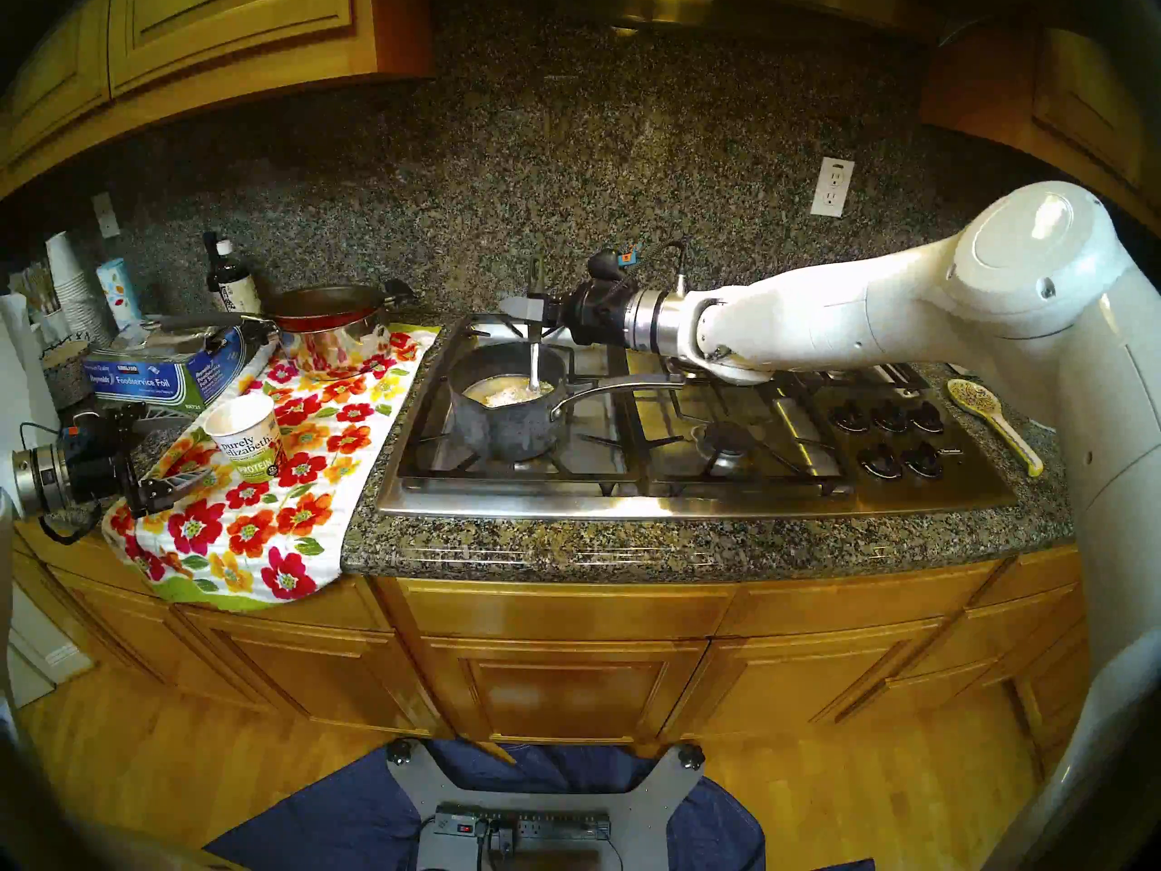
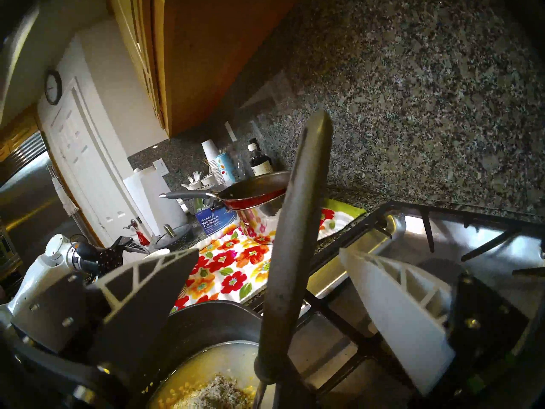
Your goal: Pour oats into pot and stir with a spoon
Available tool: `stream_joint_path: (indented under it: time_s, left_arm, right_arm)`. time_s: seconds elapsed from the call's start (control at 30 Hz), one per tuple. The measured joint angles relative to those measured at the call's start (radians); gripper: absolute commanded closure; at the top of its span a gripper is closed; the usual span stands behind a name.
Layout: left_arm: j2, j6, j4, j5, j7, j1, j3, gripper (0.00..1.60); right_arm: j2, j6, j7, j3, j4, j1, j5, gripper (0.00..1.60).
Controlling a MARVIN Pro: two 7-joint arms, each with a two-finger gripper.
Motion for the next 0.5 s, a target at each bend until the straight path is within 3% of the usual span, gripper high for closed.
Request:
stream_joint_path:
  time_s: [0.23, 0.27, 0.3, 0.33, 0.5]
  left_arm:
    - [0.0, 0.0, 0.0, 0.0, 0.0, 0.0, 0.0, 0.0]
    - [0.0, 0.0, 0.0, 0.0, 0.0, 0.0, 0.0, 0.0]
    - [0.0, 0.0, 0.0, 0.0, 0.0, 0.0, 0.0, 0.0]
    - [0.0, 0.0, 0.0, 0.0, 0.0, 0.0, 0.0, 0.0]
    - [0.0, 0.0, -0.001, 0.0, 0.001, 0.001, 0.0, 0.0]
  right_arm:
    - [0.002, -0.001, 0.01, 0.0, 0.001, -0.01, 0.002, 0.0]
    - [0.002, -0.001, 0.012, 0.0, 0.002, -0.012, 0.002, 0.4]
    - [0.002, -0.002, 0.013, 0.0, 0.003, -0.013, 0.002, 0.4]
    - [0.002, -0.002, 0.015, 0.0, 0.004, -0.014, 0.003, 1.6]
    - [0.002, -0.01, 0.021, 0.001, 0.008, -0.022, 0.005, 1.6]
